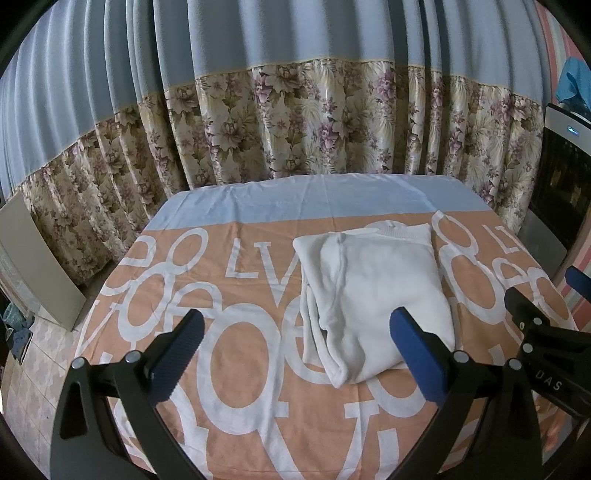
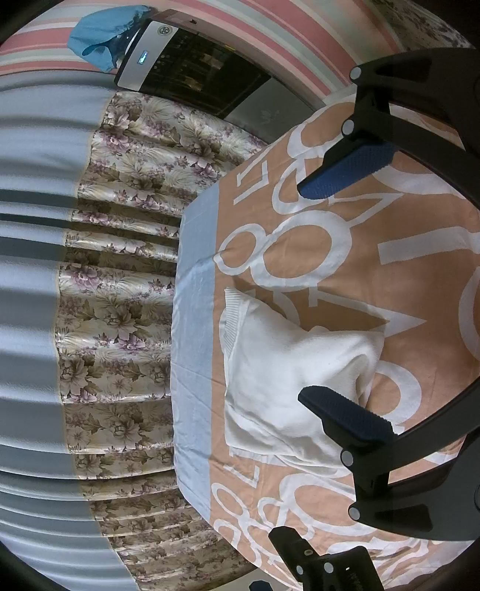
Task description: Fold small clothes
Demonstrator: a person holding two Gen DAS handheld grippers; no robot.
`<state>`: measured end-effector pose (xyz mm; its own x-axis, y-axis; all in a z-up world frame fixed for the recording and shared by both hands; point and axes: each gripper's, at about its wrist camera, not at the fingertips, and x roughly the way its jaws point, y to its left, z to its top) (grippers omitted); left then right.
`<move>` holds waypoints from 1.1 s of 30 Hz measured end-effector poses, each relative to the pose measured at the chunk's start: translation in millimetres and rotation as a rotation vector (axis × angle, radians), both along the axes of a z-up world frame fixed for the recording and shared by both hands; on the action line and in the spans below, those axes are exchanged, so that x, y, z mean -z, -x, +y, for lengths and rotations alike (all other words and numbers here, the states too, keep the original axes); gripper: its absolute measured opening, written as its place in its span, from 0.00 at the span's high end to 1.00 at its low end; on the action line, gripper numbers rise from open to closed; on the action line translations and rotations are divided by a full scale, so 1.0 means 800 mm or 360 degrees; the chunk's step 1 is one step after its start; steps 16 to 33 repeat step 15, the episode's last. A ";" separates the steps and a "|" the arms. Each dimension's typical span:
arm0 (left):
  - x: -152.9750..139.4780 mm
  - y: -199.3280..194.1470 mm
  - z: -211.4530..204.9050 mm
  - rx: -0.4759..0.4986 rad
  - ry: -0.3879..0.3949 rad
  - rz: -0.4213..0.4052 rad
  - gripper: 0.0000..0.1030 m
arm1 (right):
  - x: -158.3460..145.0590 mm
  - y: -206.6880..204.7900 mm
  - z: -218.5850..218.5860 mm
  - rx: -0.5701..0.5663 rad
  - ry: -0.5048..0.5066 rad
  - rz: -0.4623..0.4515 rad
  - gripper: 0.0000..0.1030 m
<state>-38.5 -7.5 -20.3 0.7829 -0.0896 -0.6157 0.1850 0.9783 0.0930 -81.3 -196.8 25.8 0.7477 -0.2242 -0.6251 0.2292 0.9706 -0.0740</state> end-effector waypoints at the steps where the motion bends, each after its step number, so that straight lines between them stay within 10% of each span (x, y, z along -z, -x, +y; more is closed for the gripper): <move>1: 0.000 0.000 0.000 -0.0001 0.0001 0.0000 0.02 | 0.000 0.000 0.000 0.0000 0.0000 0.0002 0.03; 33: 0.004 0.000 0.012 0.0059 0.0004 0.0034 0.02 | 0.000 0.000 -0.003 -0.0002 0.0004 0.0004 0.03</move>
